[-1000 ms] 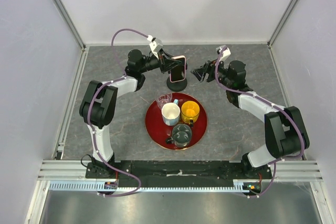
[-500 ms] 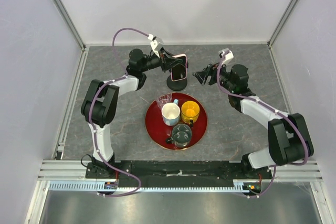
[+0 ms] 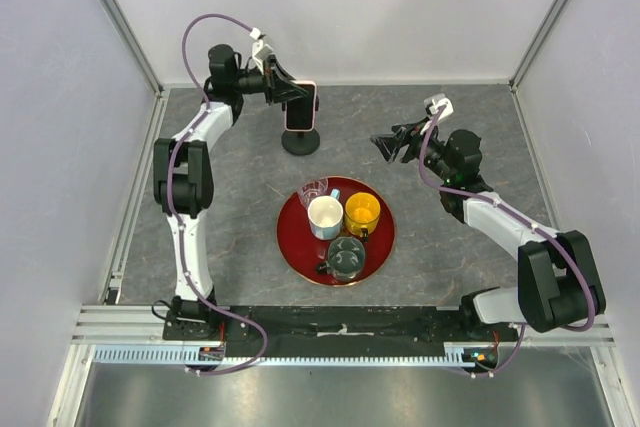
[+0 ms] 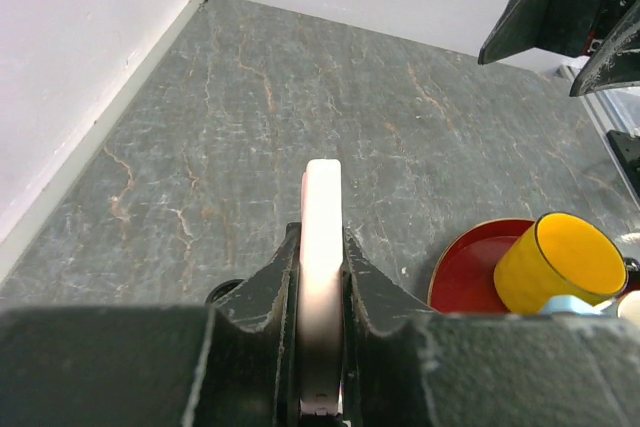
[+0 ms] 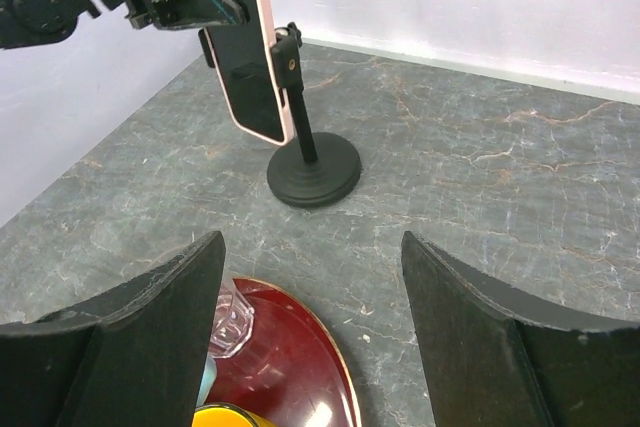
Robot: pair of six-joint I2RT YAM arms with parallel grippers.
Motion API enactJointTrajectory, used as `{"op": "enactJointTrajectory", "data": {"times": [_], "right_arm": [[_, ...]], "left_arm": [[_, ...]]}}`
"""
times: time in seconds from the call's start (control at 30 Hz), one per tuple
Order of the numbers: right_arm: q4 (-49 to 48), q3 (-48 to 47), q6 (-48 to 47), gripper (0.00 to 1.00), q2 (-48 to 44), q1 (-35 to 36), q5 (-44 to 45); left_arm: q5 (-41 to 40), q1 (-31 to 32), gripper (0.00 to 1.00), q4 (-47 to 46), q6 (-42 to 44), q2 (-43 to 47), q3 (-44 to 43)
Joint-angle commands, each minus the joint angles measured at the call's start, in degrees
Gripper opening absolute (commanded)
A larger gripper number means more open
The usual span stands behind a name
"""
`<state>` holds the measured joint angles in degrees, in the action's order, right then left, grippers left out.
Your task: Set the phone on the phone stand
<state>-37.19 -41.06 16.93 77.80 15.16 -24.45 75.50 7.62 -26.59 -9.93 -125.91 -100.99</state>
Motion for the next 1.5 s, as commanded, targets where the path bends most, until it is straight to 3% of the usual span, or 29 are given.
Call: {"op": "enactJointTrajectory", "data": {"times": [0.0,0.23,0.53,0.6,0.63,0.73,0.77,0.8,0.9,1.0,1.27,1.47], "right_arm": [[-3.3,-1.3,0.9,0.78,0.2,0.0,-2.5],[-5.9,-1.0,2.6,0.80,3.1,0.1,-3.9],[-6.8,-1.3,3.4,0.82,3.9,0.0,-4.1],[-6.7,-1.2,3.5,0.87,3.2,0.0,-4.1],[-6.5,-1.1,3.4,0.98,3.0,0.0,-4.2],[-5.4,-1.1,3.3,0.98,1.7,0.0,-4.2],[-4.7,-1.2,3.5,0.98,1.4,0.1,-3.6],[-3.9,-1.5,3.5,0.98,0.9,0.0,-3.3],[1.9,-3.1,3.5,0.98,-0.4,0.3,0.1],[10.2,-5.8,2.7,0.98,-1.6,0.5,4.5],[37.0,-16.5,2.5,0.98,0.2,0.4,15.9],[49.0,-17.4,2.1,0.98,-2.4,0.4,24.1]], "left_arm": [[8.4,-2.3,0.02,-0.8,1.2,-4.0,-11.1],[9.1,-4.5,0.02,-8.5,-11.7,-16.5,-29.7],[5.4,-5.2,0.02,-9.7,-13.1,-19.6,-29.5],[4.3,-5.2,0.06,-11.4,-14.1,-19.2,-28.3],[4.0,-5.2,0.18,-12.3,-16.1,-18.9,-27.3],[3.5,-5.2,0.41,-16.6,-19.9,-18.1,-25.7],[3.2,-5.3,0.60,-16.8,-20.3,-17.1,-25.1],[3.0,-5.4,0.72,-17.4,-20.6,-16.2,-24.3],[1.1,-6.2,0.92,-21.3,-22.1,-12.1,-19.3],[-1.6,-7.3,0.98,-22.7,-22.7,-7.0,-14.0],[-14.0,-12.0,0.99,-24.7,-30.7,9.3,4.5],[-30.7,-12.1,0.93,-9.4,-34.7,25.9,22.3]]}}
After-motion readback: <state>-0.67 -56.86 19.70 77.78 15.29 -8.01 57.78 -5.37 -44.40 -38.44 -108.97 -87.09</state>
